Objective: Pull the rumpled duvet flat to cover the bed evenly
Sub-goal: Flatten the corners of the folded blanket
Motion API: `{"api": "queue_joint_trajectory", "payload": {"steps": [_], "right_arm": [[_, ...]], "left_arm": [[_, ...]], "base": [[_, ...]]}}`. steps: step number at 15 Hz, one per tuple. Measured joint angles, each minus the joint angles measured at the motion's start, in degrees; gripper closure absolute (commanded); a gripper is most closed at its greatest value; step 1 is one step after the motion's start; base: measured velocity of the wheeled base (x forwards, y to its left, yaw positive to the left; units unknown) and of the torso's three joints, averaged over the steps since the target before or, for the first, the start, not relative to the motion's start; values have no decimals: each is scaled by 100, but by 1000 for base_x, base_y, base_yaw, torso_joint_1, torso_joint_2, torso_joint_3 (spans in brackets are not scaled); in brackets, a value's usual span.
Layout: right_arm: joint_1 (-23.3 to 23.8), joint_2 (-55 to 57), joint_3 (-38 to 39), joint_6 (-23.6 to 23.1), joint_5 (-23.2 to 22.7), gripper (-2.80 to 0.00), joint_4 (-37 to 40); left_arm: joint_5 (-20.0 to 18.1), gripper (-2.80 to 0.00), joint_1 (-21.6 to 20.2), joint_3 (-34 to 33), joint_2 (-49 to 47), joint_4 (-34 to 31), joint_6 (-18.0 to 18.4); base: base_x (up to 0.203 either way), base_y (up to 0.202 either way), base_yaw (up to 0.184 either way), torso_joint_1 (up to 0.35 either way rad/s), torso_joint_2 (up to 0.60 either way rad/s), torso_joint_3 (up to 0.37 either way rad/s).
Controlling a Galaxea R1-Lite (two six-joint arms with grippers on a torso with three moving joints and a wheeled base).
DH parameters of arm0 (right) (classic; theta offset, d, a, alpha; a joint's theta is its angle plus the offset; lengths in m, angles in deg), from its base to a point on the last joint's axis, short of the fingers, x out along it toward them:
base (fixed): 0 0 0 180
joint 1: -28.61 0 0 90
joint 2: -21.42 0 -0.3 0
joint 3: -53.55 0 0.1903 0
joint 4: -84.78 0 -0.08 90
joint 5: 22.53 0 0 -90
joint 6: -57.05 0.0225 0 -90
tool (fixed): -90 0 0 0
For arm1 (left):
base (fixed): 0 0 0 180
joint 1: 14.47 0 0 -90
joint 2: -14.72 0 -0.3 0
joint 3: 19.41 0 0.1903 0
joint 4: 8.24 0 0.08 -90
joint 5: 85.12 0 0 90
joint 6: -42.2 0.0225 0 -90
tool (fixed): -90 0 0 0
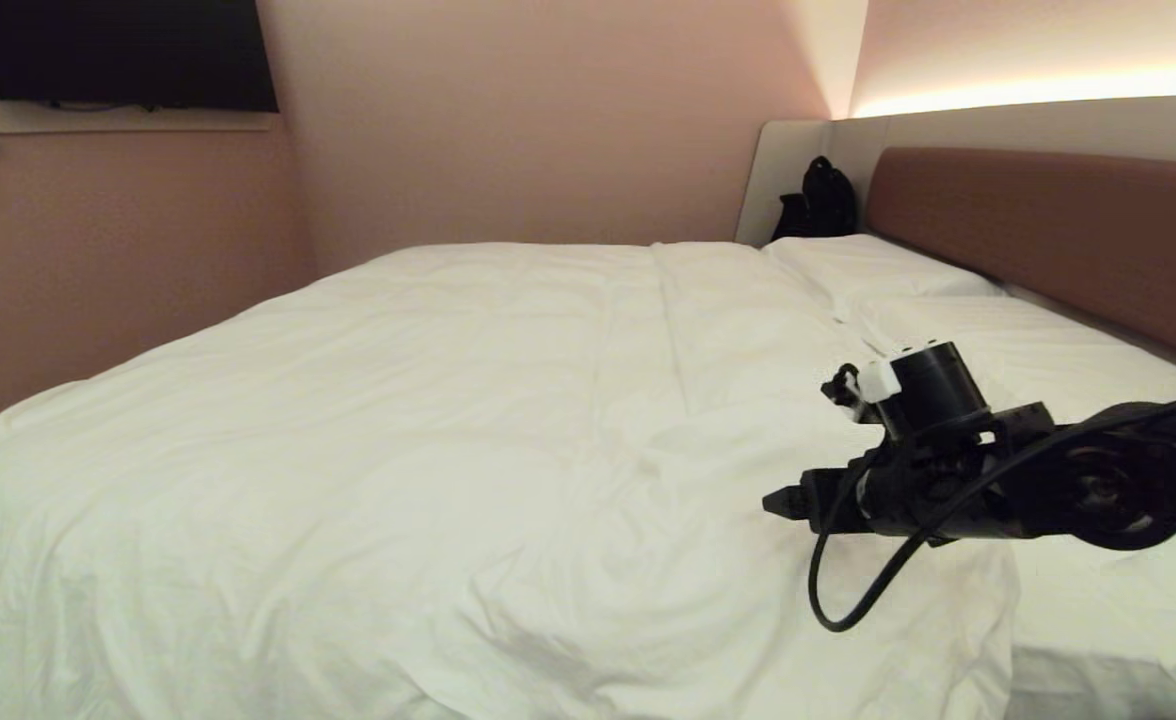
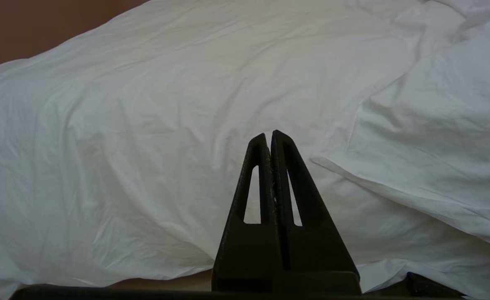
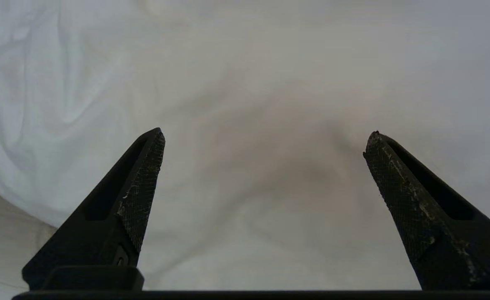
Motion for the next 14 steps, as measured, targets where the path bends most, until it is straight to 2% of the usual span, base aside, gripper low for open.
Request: {"api": "queue_joint_trajectory", "payload": {"steps": [4, 8, 11, 14], "right_arm": [[-41, -664, 80, 902, 130, -280, 808], [-47, -725, 332, 1610, 118, -280, 1603], [45, -557, 522, 1965, 63, -280, 1908], [244, -184, 434, 2069, -3, -280, 1919]], "left_arm": [[2, 0, 0, 0, 0, 0, -1], [0, 0, 0, 0, 0, 0, -4], [0, 0, 0, 0, 0, 0, -1], [0, 0, 0, 0, 0, -1, -1]], "base": [[0, 0, 0, 0, 0, 0], [0, 0, 0, 0, 0, 0], [0, 0, 0, 0, 0, 0], [0, 0, 0, 0, 0, 0]]}}
